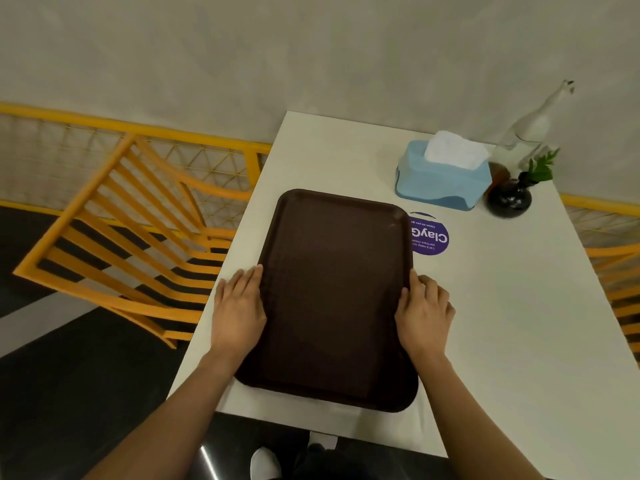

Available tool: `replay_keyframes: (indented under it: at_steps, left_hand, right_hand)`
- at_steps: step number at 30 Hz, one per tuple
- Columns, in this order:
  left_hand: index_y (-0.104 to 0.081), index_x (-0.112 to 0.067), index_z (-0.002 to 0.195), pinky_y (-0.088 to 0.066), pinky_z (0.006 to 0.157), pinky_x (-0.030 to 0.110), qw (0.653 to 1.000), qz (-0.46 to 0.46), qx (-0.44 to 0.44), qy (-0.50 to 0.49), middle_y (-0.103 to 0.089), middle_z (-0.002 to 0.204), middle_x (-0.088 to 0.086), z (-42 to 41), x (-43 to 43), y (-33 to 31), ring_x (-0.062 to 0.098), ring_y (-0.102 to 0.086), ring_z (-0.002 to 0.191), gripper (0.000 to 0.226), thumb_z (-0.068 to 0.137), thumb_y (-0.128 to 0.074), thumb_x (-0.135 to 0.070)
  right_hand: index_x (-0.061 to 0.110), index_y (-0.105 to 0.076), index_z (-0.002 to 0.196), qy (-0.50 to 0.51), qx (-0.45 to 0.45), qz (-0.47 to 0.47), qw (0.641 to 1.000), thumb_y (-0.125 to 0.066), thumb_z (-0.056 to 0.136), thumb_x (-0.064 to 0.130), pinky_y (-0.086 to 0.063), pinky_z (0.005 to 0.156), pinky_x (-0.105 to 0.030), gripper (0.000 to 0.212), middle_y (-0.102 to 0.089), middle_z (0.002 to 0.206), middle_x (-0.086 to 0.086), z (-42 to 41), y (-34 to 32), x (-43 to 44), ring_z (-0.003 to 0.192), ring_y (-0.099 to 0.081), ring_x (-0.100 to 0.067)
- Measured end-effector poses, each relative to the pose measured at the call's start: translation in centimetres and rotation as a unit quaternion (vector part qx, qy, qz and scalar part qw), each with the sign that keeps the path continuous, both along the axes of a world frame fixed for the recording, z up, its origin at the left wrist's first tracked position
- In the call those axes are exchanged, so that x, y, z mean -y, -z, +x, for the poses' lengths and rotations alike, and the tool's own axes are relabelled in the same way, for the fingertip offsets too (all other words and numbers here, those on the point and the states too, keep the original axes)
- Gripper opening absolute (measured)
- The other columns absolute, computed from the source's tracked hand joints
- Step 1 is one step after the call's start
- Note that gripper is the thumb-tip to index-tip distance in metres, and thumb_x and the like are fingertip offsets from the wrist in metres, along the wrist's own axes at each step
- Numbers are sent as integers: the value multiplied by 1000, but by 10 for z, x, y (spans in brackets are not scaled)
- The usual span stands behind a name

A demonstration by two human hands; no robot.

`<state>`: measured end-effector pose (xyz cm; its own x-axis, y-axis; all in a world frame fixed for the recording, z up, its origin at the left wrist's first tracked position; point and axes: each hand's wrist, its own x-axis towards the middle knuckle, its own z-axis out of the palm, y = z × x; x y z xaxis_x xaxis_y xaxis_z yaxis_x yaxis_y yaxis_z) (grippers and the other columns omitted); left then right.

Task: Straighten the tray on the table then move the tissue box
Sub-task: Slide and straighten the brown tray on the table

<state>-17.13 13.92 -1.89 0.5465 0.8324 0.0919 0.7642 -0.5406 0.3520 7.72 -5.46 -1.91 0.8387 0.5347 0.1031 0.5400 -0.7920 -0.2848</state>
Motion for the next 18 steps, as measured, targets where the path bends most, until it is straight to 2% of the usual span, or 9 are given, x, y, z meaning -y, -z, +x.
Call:
replay_keyframes:
  at_steps: [6, 12, 18]
  left_hand:
    - [-42, -15, 153, -18, 124, 48, 1000, -4, 21, -23, -51, 151, 7, -2, -21, -4, 25, -36, 147, 51, 102, -45, -14]
    - [-42, -15, 153, -22, 122, 48, 999, -30, 37, -19, -50, 152, 5, -7, -45, -6, 23, -34, 148, 50, 103, -43, -16]
    - [-38, -15, 155, -25, 121, 49, 996, -76, 54, -18, -48, 154, 8, -21, -65, -7, 27, -33, 148, 51, 104, -43, -17]
  right_hand:
    - [14, -43, 150, -26, -16, -7, 1000, -45, 105, 33, -33, 112, -55, 49, -50, 148, -11, 3, -2, -30, 135, -43, -36]
    - [18, -35, 155, -38, -30, -31, 998, -37, 107, 36, -28, 116, -54, 51, -45, 154, -7, -2, -7, -46, 141, -38, -34]
    - [22, -16, 161, -50, -84, -86, 992, -27, 109, 37, -11, 120, -60, 55, -23, 166, -1, -10, -14, -66, 151, -20, -30]
